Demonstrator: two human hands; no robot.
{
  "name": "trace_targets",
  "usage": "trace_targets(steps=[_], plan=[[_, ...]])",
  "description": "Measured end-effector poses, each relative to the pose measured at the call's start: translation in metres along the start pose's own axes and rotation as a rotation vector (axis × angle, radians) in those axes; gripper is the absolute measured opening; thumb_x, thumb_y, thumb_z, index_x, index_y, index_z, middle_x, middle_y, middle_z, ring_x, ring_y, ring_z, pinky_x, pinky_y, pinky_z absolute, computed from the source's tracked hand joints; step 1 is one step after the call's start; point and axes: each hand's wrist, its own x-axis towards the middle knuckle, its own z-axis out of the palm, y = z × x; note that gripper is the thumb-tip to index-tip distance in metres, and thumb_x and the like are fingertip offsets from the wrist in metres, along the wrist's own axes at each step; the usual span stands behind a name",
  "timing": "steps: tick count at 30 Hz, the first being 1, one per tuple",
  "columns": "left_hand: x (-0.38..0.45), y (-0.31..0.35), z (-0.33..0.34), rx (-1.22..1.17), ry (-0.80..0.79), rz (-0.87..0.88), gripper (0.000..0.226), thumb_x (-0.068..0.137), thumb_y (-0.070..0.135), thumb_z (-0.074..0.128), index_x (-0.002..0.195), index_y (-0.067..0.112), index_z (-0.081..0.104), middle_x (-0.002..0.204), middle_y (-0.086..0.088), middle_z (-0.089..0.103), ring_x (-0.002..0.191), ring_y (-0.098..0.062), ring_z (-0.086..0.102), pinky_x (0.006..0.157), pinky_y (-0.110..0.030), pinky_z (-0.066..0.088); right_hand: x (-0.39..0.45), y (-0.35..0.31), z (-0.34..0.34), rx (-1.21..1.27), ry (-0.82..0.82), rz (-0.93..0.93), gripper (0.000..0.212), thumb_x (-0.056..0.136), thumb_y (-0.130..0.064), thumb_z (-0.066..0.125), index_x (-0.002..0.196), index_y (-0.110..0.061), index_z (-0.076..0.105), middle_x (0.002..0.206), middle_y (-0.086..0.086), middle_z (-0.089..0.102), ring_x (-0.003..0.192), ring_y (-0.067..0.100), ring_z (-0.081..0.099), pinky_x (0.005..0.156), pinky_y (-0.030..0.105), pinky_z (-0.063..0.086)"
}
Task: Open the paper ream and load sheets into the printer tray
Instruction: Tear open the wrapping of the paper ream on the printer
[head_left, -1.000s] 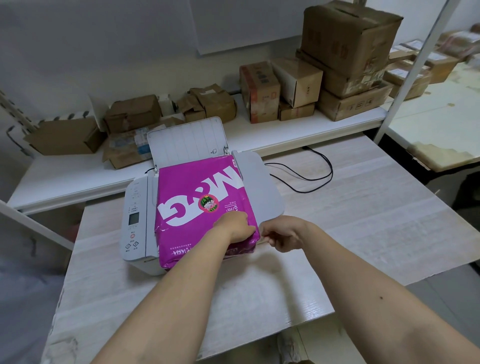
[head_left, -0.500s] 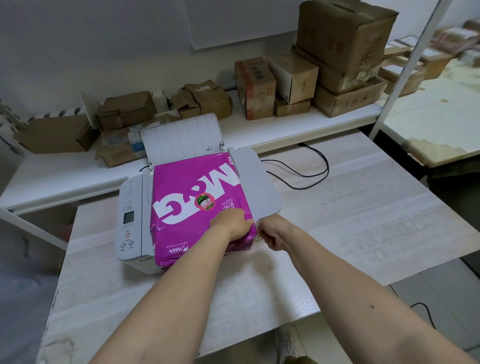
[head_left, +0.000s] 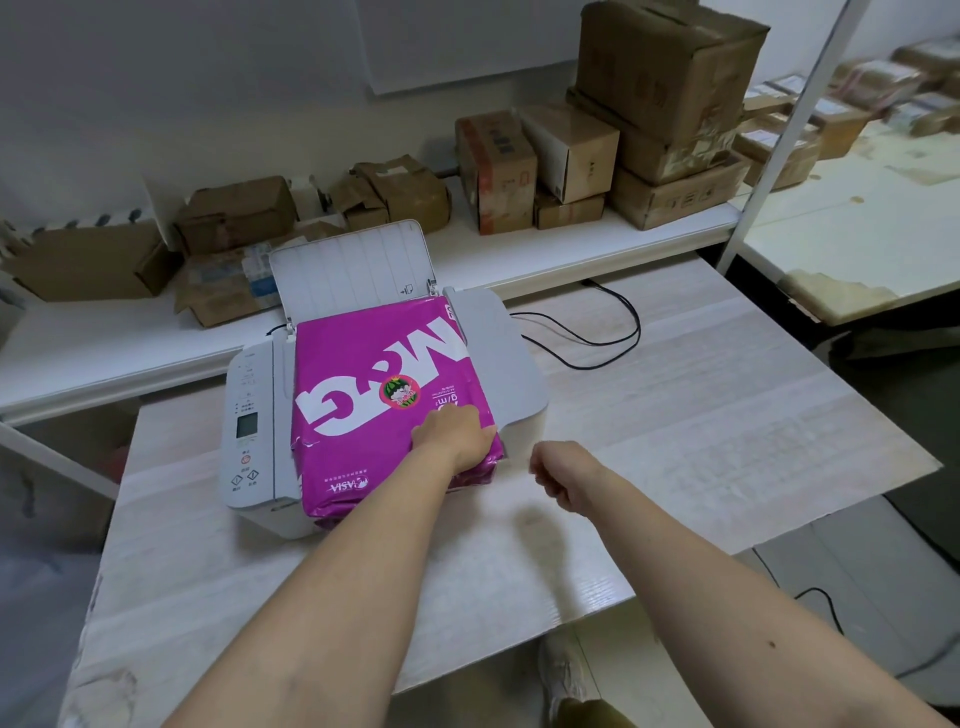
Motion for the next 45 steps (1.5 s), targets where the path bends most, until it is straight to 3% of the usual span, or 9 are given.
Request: trace_targets(steps=[5,7,12,22,26,29,37,42,45], plan=[[-0.015,0.000,0.003,-0.062,0.096,0.010,0.033,0.097,0.032,0.037,0.109,0.008,0.056,0.114,-0.014,0.059,0.104,-0.035,0.055,0.089,-0.048,0.049,0.003,0.007,0.006,-0.164,0.035,-0.499,0.074,0.064,-0.068,0.061,0.125,-0.027,0.051,0.121,-0.004,0.049,0.106,0.017,0.053,0.082,0.030,0.049],[-0.022,-0.004,0.003,-0.093,0.171,0.029,0.026,0.095,0.023,0.036,0.103,0.008,0.057,0.112,-0.014,0.058,0.100,-0.034,0.054,0.086,-0.047,0.049,0.008,0.011,0.007,-0.560,0.033,-0.656,0.060,0.062,-0.062,0.069,0.116,-0.038,0.059,0.123,-0.011,0.057,0.114,0.015,0.053,0.096,0.035,0.045],[-0.036,-0.019,0.003,-0.038,0.197,0.098,0.033,0.095,0.021,0.038,0.121,0.020,0.059,0.128,-0.004,0.055,0.117,-0.029,0.050,0.094,-0.047,0.045,0.005,0.018,0.015,-0.980,0.399,-0.677,0.019,0.088,-0.032,0.054,0.097,-0.025,0.069,0.101,0.001,0.072,0.101,0.027,0.061,0.076,0.032,0.045],[-0.038,-0.024,0.002,-0.008,0.013,0.085,0.040,0.099,0.021,0.033,0.136,0.025,0.047,0.149,-0.003,0.040,0.138,-0.030,0.035,0.108,-0.056,0.034,-0.032,0.051,0.040,-1.014,0.527,-0.654,0.015,0.081,-0.022,0.054,0.084,-0.021,0.069,0.084,0.000,0.072,0.086,0.026,0.064,0.067,0.031,0.031],[-0.038,-0.024,0.009,-0.017,0.007,0.092,0.044,0.098,0.019,0.035,0.141,0.028,0.040,0.155,-0.002,0.031,0.144,-0.031,0.025,0.109,-0.060,0.030,-0.051,0.055,0.051,-0.976,0.531,-0.718,0.040,0.089,-0.029,0.046,0.051,-0.018,0.037,0.065,0.004,0.055,0.066,0.027,0.048,0.062,0.031,0.027],[-0.039,-0.025,0.011,-0.030,-0.003,0.092,0.045,0.099,0.020,0.033,0.143,0.029,0.037,0.157,0.000,0.028,0.146,-0.030,0.020,0.112,-0.061,0.026,-0.062,0.052,0.062,-0.988,0.521,-0.834,0.038,0.093,-0.030,0.041,0.058,-0.015,0.041,0.070,0.011,0.061,0.065,0.029,0.046,0.061,0.032,0.028],[-0.040,-0.036,0.010,-0.095,-0.024,0.142,0.038,0.100,0.028,0.033,0.133,0.023,0.050,0.142,-0.005,0.048,0.134,-0.032,0.040,0.107,-0.055,0.035,-0.074,0.052,0.080,-0.946,0.376,-0.795,0.025,0.085,-0.020,0.046,0.068,-0.009,0.061,0.070,0.008,0.066,0.069,0.030,0.059,0.057,0.032,0.044],[-0.078,-0.030,0.013,-0.220,0.509,0.093,0.030,0.094,0.026,0.046,0.072,0.008,0.055,0.082,-0.004,0.056,0.081,-0.021,0.050,0.064,-0.034,0.045,-0.073,0.042,0.077,-0.821,0.301,-0.742,0.024,0.078,-0.018,0.047,0.071,-0.008,0.068,0.074,0.009,0.072,0.073,0.028,0.065,0.064,0.035,0.054],[-0.086,-0.028,0.017,-0.353,0.378,-0.080,0.040,0.091,0.037,0.051,0.059,0.015,0.041,0.066,-0.002,0.050,0.068,-0.024,0.050,0.057,-0.029,0.037,-0.074,0.038,0.084,-0.885,0.203,-0.782,0.016,0.078,-0.016,0.050,0.066,-0.007,0.056,0.076,0.011,0.072,0.074,0.031,0.064,0.057,0.031,0.044]])
